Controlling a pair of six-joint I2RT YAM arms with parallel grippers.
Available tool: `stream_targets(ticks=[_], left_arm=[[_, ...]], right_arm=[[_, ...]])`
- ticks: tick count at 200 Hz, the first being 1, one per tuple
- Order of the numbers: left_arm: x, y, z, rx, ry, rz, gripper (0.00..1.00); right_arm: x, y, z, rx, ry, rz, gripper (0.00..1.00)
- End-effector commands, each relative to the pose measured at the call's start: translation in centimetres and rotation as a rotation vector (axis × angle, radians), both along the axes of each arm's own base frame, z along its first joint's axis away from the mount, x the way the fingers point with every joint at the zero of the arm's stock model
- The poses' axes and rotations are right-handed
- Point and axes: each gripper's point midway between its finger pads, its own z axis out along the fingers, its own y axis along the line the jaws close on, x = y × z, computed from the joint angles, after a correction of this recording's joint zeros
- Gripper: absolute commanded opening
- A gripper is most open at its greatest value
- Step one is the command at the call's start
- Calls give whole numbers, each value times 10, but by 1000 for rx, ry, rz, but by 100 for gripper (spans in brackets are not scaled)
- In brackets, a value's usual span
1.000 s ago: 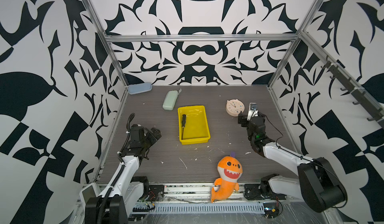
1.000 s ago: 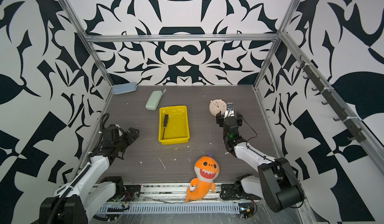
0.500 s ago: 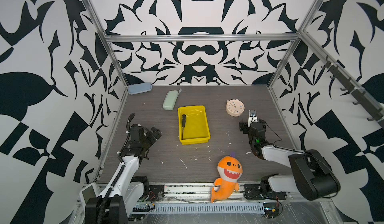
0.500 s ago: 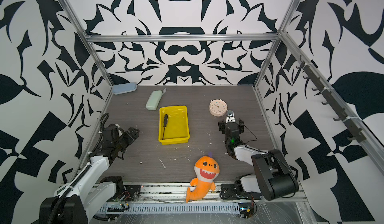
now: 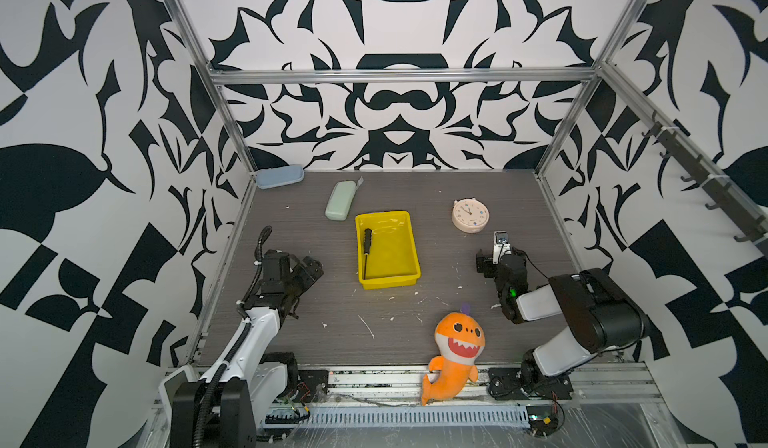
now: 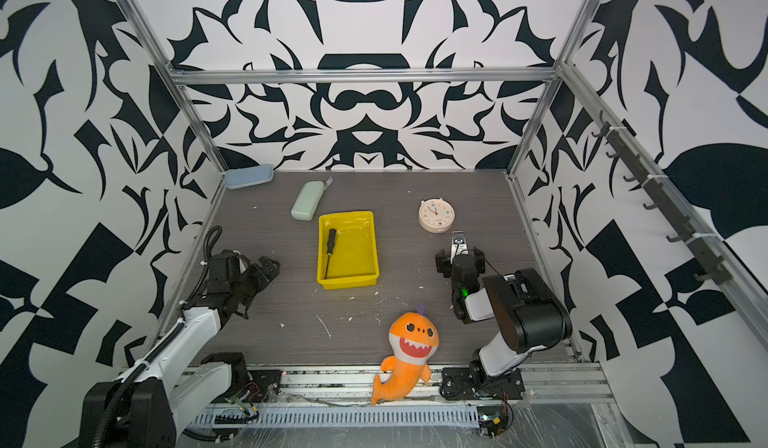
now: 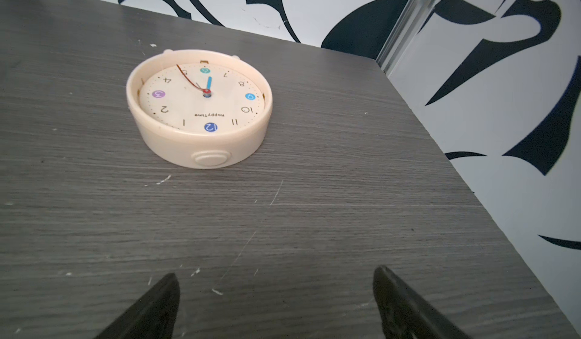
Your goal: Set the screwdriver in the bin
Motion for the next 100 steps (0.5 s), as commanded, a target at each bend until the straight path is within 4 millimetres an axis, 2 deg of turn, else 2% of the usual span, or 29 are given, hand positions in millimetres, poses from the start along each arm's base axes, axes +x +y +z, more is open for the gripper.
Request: stream_targets(ticks=[1,13,40,53,82,100], left_arm=[[1,8,3,11,-11,52,99],[2,7,4,11,-22,42,99],[11,-2,23,18,-135,-13,99],[18,6,39,48,-197,29,99],[29,21,86,118,-322,88,99],[31,33,105,197,-379,120,99]], right_arm=[[17,3,24,17,-73,2,100],[17,-2,23,20,-62,-21,100],[17,-2,23,20,-65,-22,100],[18,-1,22,23,-56,-19,100],[19,-2,22,28,-53,-16,100],[20,-2,22,33,-49,-13,100]])
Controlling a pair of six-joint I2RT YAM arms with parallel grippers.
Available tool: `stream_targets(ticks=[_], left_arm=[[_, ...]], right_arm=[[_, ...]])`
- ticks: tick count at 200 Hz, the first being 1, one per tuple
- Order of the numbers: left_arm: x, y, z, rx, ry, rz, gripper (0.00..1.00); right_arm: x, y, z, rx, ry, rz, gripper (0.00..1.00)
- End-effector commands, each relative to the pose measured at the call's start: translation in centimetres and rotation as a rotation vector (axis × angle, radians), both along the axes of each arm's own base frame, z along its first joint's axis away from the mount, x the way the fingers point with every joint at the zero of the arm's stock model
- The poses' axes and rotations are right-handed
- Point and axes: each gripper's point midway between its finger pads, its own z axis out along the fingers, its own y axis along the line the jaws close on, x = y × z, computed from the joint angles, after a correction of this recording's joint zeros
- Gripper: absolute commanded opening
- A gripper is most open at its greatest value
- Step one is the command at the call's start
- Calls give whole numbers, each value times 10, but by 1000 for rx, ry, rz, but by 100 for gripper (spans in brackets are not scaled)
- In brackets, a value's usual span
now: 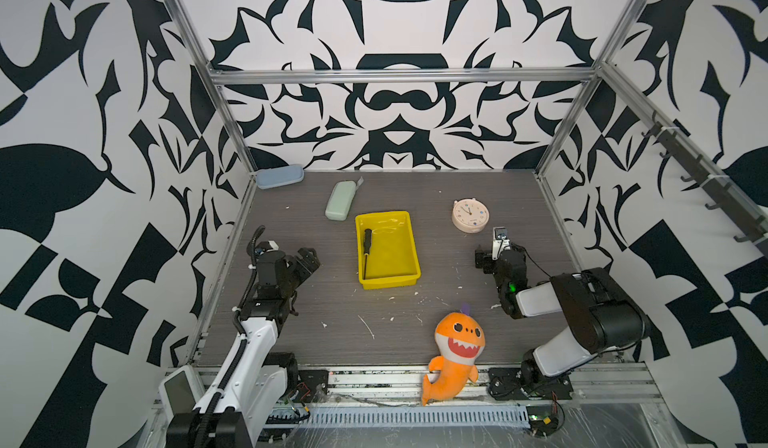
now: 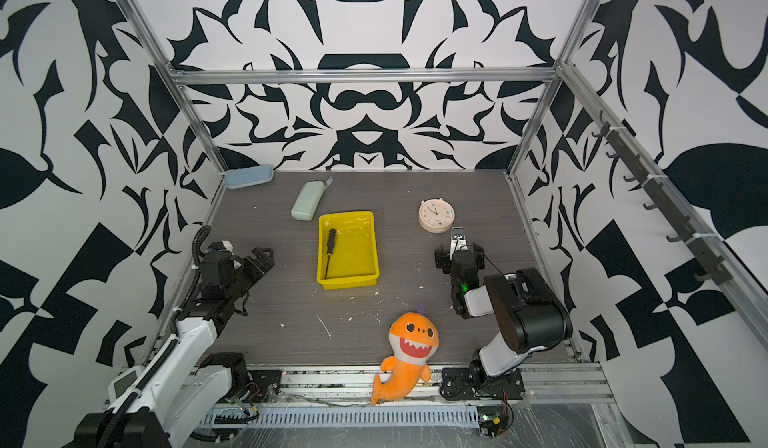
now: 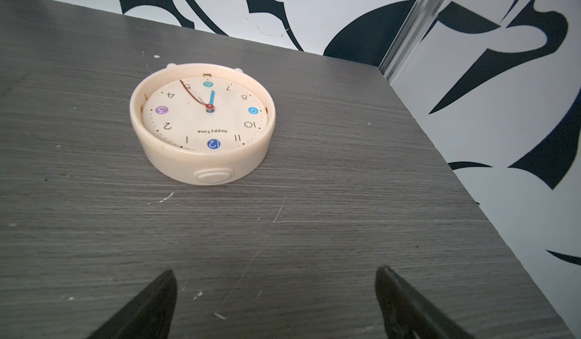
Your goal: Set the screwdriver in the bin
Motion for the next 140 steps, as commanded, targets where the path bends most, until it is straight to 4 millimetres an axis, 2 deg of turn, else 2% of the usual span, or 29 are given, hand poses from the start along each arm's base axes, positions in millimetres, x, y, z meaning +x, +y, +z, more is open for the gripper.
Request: stream_targets(ticks=[1,23,45,70,93,108,140], left_arm=[[11,21,44,114,-135,78,99],[12,47,48,262,-175,179,99],[17,69,41,440,-221,245,99],[28,58,20,655,-230,80,99],[33,54,7,631,-205,58,99],[36,46,5,626,-268,24,99],[50,48,5,656,-293,32,99]], right_arm=[[11,1,18,28,-52,-1,100],[10,0,18,30,-51,-2,100],[10,0,17,30,-50,-3,100],[11,1,18,31,-51,-1,100],[11,0,17,31,-48,0,100],[11,0,17,32,-46,0,100],[11,0,17,32,-46,0,100]])
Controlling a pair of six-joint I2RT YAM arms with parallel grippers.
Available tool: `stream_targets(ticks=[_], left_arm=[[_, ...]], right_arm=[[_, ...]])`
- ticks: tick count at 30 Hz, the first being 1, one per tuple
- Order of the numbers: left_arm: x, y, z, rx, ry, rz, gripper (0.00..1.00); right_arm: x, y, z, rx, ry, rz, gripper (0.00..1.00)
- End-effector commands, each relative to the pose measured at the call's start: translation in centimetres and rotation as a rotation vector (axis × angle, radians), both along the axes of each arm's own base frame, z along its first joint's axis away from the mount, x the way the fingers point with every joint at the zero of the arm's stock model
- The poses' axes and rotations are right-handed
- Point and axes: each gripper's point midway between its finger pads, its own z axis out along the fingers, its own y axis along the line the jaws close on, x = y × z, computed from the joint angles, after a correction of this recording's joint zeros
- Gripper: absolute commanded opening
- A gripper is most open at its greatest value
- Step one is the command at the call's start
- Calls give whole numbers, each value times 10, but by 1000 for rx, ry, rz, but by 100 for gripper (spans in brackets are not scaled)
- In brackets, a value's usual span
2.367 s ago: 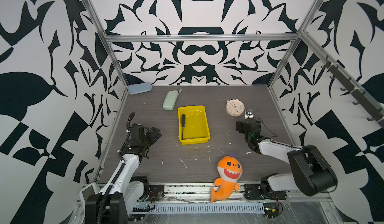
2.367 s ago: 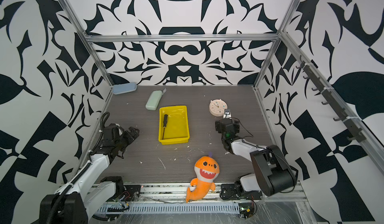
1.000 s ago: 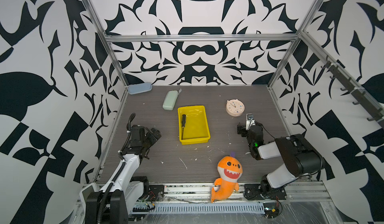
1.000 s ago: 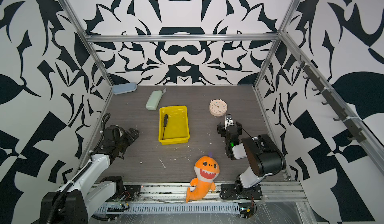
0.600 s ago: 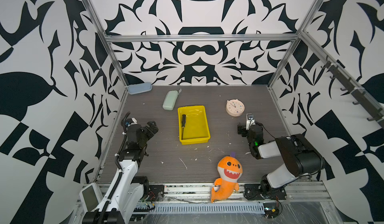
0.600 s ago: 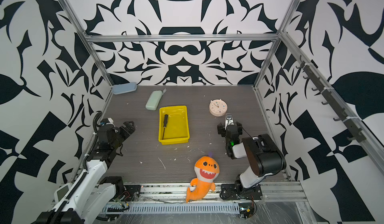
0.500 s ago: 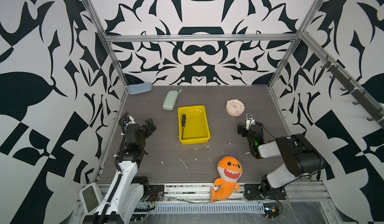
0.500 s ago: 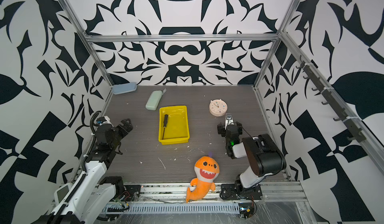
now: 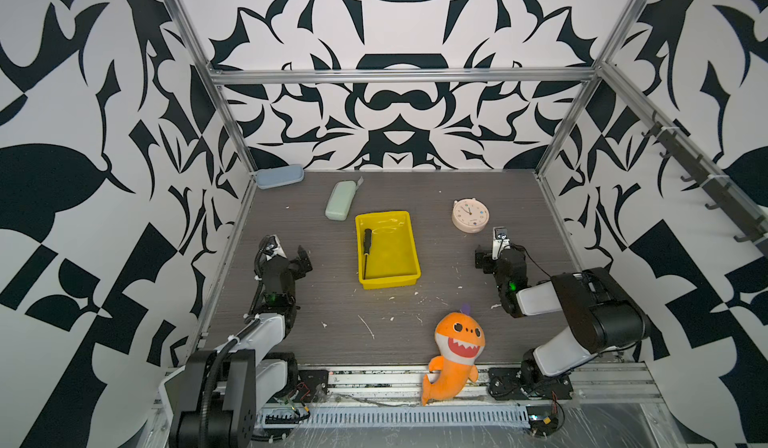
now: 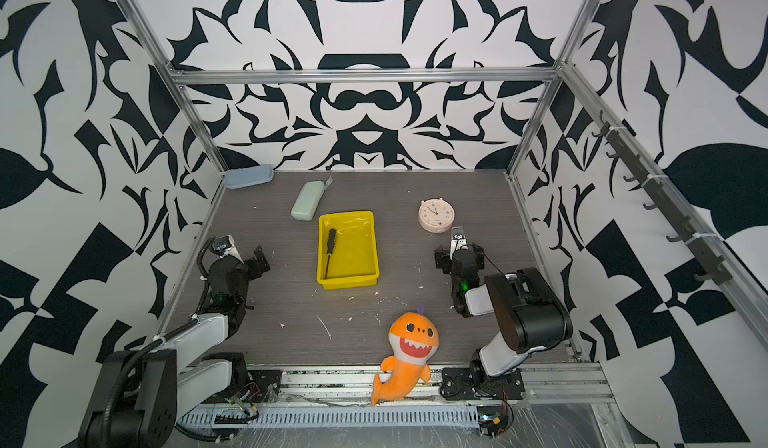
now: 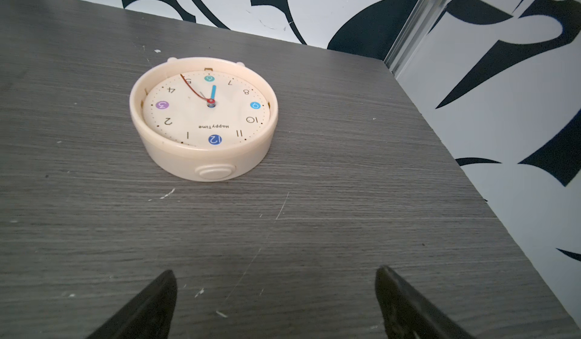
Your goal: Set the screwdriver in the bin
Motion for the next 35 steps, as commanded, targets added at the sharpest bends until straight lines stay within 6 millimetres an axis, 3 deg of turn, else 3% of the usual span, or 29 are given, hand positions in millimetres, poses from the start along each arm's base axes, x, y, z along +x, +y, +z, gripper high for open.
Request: stream_targets(ticks=[1,3,11,16,18,35], left_arm=[[18,-3,28,50,-121,-31,99],[28,-5,28,68,-106,-44,99],[47,5,-5,115,-63,5,99],[48,6,-11,103,-33,14,99],[58,8,-13,117,6,21,99],[59,4,-14,99,5,-26,99]], right_arm=[[10,1,19,20,-58,-3,100],[10,1,19,21,-60,-3,100],[10,1,19,24,-57,-1,100],[10,1,19,26,-55,1,100],[10,1,19,28,-55,0,100],[15,-2,15,97,-27,30,100]])
